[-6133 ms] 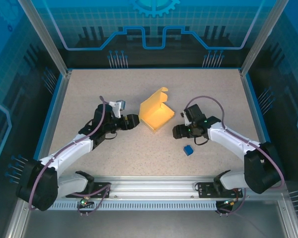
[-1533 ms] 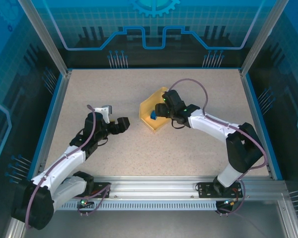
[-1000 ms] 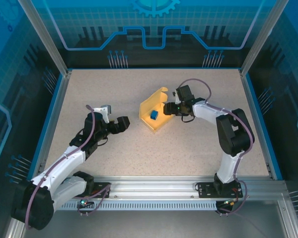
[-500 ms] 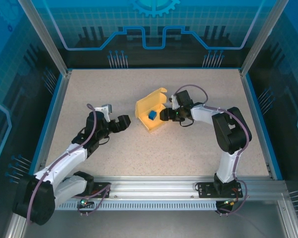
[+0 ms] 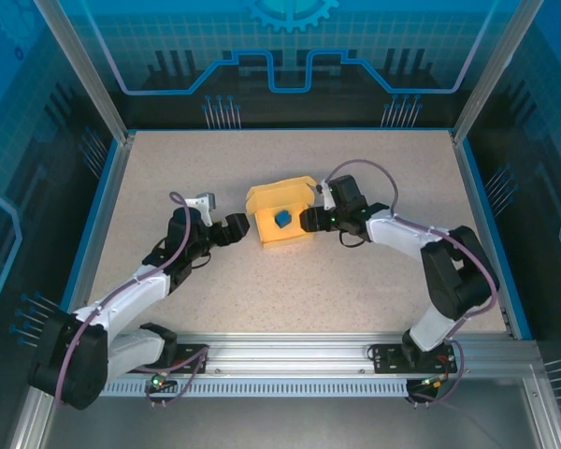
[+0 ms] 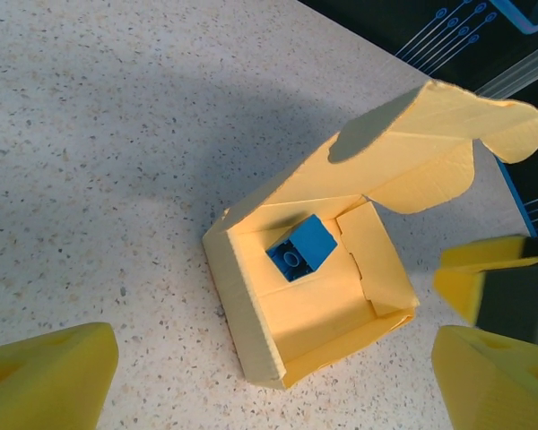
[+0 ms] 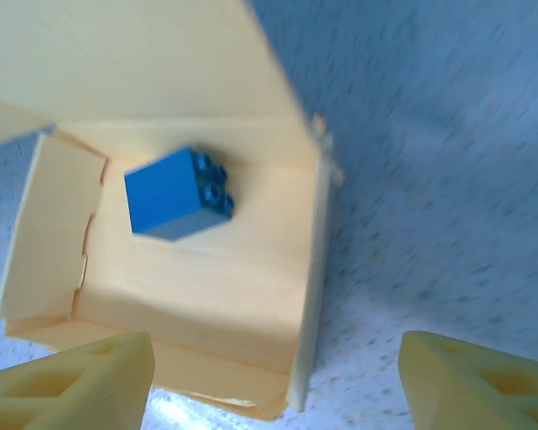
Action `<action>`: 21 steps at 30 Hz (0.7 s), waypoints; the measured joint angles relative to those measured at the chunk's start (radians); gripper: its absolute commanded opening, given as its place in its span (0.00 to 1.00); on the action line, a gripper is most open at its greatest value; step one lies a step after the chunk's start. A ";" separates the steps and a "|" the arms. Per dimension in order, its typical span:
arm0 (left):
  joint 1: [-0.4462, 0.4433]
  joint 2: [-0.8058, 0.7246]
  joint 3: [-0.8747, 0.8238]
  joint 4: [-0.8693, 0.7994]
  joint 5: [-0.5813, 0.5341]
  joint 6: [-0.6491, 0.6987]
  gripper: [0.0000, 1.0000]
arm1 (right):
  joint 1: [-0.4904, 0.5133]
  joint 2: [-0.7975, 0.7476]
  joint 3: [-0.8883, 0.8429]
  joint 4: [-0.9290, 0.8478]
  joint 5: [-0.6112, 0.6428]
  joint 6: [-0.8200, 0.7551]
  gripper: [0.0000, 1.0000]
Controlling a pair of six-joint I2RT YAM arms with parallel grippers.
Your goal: Fold the paper box
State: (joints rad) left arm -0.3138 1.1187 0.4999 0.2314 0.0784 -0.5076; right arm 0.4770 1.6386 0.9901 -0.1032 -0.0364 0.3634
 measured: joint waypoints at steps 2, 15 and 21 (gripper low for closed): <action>-0.008 0.031 0.000 0.029 -0.010 0.022 0.90 | -0.002 -0.027 0.008 0.006 0.042 -0.049 0.75; -0.011 0.288 0.042 0.231 -0.030 0.178 0.80 | -0.032 -0.007 0.089 0.039 0.072 -0.326 0.69; -0.011 0.373 0.111 0.276 -0.026 0.239 0.60 | -0.035 0.064 0.156 0.046 0.043 -0.389 0.54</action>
State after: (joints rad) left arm -0.3248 1.4921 0.6106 0.5072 0.0521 -0.2687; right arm 0.4423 1.7027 1.1461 -0.0574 0.0071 -0.0261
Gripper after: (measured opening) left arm 0.656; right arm 0.576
